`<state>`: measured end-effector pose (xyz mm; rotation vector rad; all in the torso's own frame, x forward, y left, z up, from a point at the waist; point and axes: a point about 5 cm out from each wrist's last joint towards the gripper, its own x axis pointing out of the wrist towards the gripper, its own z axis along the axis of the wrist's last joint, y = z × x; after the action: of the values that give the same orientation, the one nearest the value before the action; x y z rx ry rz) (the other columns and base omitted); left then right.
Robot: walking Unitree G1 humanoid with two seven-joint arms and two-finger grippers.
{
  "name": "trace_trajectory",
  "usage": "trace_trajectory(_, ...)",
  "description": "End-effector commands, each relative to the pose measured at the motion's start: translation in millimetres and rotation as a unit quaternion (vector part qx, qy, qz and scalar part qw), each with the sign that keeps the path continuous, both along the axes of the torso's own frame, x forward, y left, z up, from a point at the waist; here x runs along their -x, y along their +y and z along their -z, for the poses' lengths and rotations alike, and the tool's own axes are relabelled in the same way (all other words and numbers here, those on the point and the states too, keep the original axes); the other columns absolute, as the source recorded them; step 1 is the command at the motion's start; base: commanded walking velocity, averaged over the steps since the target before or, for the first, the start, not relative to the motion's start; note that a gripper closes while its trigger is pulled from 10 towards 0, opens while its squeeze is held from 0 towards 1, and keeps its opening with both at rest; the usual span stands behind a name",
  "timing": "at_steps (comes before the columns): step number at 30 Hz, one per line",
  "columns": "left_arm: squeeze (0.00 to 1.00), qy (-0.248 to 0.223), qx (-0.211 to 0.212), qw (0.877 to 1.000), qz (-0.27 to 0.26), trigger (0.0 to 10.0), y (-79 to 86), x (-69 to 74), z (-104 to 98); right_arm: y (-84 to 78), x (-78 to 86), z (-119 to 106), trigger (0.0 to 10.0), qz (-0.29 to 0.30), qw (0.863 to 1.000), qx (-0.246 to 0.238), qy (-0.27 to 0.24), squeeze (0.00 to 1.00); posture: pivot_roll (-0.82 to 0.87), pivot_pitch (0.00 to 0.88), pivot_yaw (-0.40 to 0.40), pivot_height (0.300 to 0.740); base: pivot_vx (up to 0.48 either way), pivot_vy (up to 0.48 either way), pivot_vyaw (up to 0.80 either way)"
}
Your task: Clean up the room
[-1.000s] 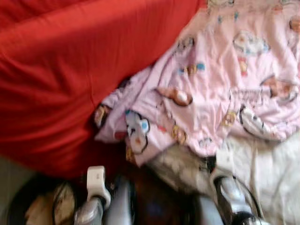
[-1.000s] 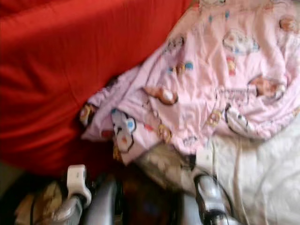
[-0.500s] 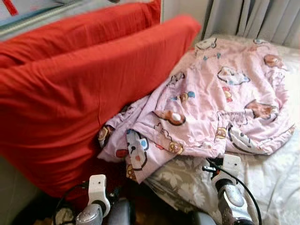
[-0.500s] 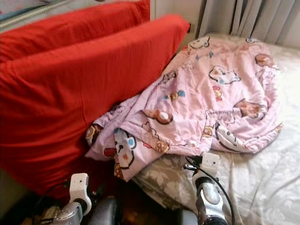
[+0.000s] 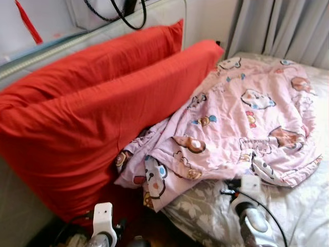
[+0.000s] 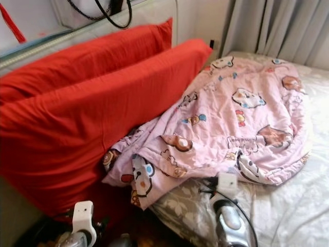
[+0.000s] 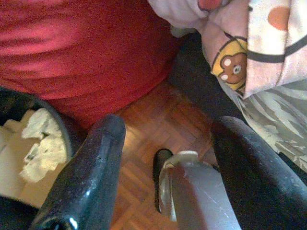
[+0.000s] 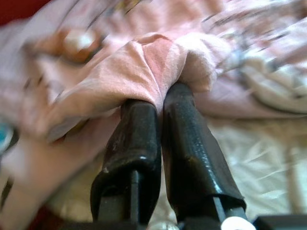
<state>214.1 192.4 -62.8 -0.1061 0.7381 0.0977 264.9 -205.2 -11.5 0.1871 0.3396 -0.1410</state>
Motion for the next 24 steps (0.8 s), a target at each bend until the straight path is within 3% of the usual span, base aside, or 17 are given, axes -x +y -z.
trace_trajectory(1,0.00,0.017,-0.006,1.000,0.000,10.0,1.9,7.6,5,-6.6,2.9,0,10.0,0.023,1.000,-0.005,-0.005,0.00,0.05,0.000,0.020,0.740,0.000,0.000,0.00)
trace_trajectory(6,0.00,0.027,-0.014,1.000,0.002,10.0,0.3,12.8,8,-4.7,3.0,-1,10.0,-0.012,1.000,0.021,-0.005,0.00,0.06,0.000,0.010,0.740,0.000,0.000,0.00)
trace_trajectory(24,0.00,0.039,-0.023,0.999,0.008,10.0,6.5,18.4,11,4.4,-3.5,-1,10.0,-0.004,1.000,0.003,0.003,0.00,0.06,0.023,0.019,0.740,0.000,0.000,0.00)
